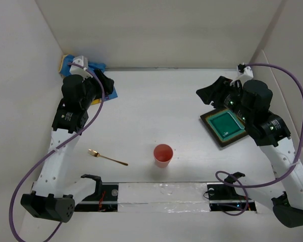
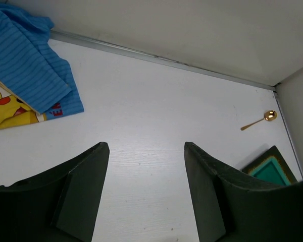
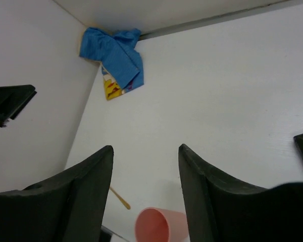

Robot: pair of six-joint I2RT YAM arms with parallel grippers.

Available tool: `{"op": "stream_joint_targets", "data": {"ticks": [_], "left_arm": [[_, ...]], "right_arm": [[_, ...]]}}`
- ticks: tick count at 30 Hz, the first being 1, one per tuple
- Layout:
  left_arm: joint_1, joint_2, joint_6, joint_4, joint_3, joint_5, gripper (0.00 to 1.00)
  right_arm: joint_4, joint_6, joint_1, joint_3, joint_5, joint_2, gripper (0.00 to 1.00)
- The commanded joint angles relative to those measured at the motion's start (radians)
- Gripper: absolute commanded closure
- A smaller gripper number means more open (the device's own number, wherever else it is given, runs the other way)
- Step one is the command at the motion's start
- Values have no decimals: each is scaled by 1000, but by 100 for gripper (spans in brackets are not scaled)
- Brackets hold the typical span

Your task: Set the dinner table for one person

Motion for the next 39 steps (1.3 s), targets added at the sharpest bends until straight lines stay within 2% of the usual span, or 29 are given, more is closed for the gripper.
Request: {"op": "stream_joint_targets", "data": {"ticks": [1, 2, 4, 5, 6, 9, 11, 14, 15, 17, 18, 20, 21, 22, 23, 26, 28, 33, 39], "left_arm": [[1, -1, -19, 22, 35, -48, 42], [1, 0, -21, 22, 45, -48, 43], [1, 16, -27, 25, 63, -63, 48], [1, 30, -33, 28, 80, -98, 51], [1, 41, -38, 24, 89, -139, 67], [37, 104, -68, 7, 140, -177, 100], [68, 177, -82, -5, 186, -206, 100], [79, 326, -62, -56, 287, -339, 98], [90, 363, -65, -93, 311, -382, 89], [142, 452, -84, -101, 347, -381, 77], [163, 475, -91, -75, 342, -349, 67], [221, 544, -114, -49, 329, -306, 56], [222, 570, -108, -26, 329, -284, 54], [222, 684, -75, -51, 395, -327, 53], [222, 685, -75, -51, 396, -327, 53], [222, 820, -30, -87, 462, -284, 56], [208, 884, -30, -98, 467, -293, 58], [197, 966, -93, -49, 451, -229, 58], [197, 1073, -124, -65, 516, -256, 60]], "right_arm": [[53, -6, -6, -5, -44, -18, 77], [55, -6, -6, -5, -44, -18, 77], [55, -9, -6, -6, -54, -18, 100], [52, -10, -6, -6, -58, -15, 100], [50, -15, -6, -6, -61, -14, 100], [44, -19, -6, -8, -77, -11, 100], [42, -24, -6, -8, -83, -9, 100], [42, -24, -6, -23, -75, -15, 100], [42, -24, -6, -28, -75, -15, 100], [38, -25, -15, -34, -72, -14, 100], [33, -27, -15, -34, -71, -14, 100], [33, -30, -15, -39, -67, -11, 100], [35, -30, -15, -45, -67, -12, 100], [35, -30, -15, -45, -67, -6, 100], [35, -32, -15, -45, -67, -6, 100], [36, -32, -15, -48, -66, 5, 100], [39, -32, -15, -48, -75, 21, 96], [51, -29, -15, -48, -90, 52, 90], [52, -27, -15, -43, -110, 89, 86]]}}
